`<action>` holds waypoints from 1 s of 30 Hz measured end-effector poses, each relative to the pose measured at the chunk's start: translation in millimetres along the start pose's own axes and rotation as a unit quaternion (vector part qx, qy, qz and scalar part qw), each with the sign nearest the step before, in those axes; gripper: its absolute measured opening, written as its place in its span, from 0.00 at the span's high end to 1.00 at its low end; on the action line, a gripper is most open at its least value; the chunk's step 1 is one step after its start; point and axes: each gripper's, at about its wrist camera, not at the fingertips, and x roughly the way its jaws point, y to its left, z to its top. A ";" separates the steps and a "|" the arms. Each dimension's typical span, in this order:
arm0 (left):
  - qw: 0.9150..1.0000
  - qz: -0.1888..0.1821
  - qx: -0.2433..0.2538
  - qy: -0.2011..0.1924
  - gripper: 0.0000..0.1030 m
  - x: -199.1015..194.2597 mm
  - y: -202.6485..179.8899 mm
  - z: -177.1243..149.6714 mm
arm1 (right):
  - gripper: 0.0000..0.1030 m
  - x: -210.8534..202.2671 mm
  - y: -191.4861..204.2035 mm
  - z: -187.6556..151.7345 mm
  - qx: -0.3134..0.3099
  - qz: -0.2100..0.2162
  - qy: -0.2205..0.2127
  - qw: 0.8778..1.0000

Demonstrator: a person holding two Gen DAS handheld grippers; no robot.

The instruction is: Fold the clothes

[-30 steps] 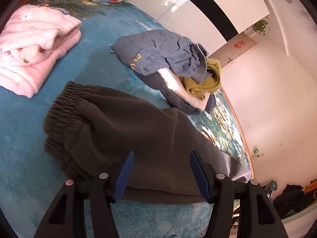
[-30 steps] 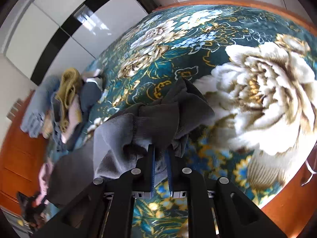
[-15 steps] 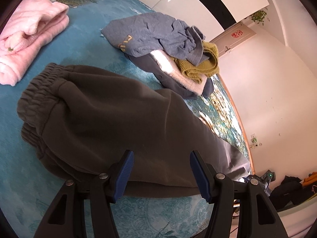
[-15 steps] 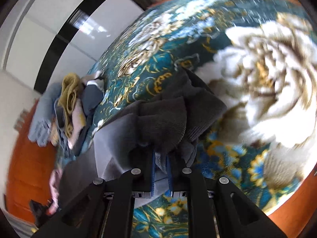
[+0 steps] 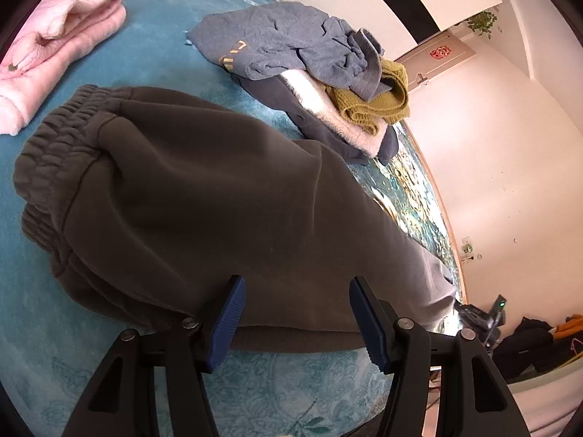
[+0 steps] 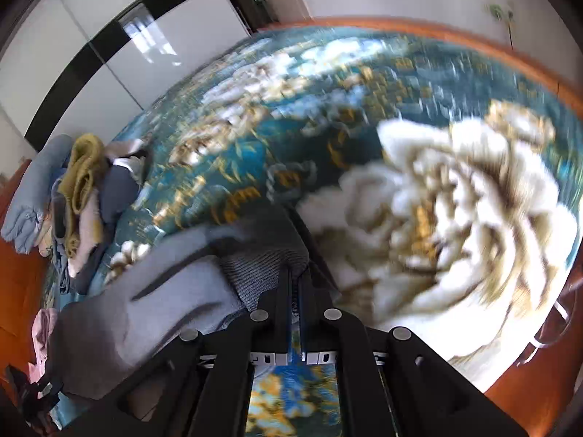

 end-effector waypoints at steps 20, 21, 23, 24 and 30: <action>1.000 -0.008 0.003 0.009 0.35 4.1 0.9 -1.6 | 0.39 17.8 -62.2 -27.0 0.240 0.187 -0.002 0.953; 1.000 -0.010 0.002 0.009 0.35 3.5 1.4 -2.0 | 0.39 20.3 -62.1 -25.1 0.249 0.189 -0.007 0.950; 1.000 -0.013 0.001 0.009 0.35 2.9 3.0 -3.2 | 0.40 23.6 -58.1 -23.8 0.257 0.184 -0.013 0.949; 1.000 -0.015 0.001 0.010 0.35 2.7 3.7 -3.5 | 0.48 24.8 -55.6 -23.4 0.259 0.181 -0.015 0.949; 1.000 -0.028 0.005 0.005 0.35 -2.8 4.3 -4.8 | 0.80 8.7 -29.8 -14.9 0.236 0.151 -0.033 0.959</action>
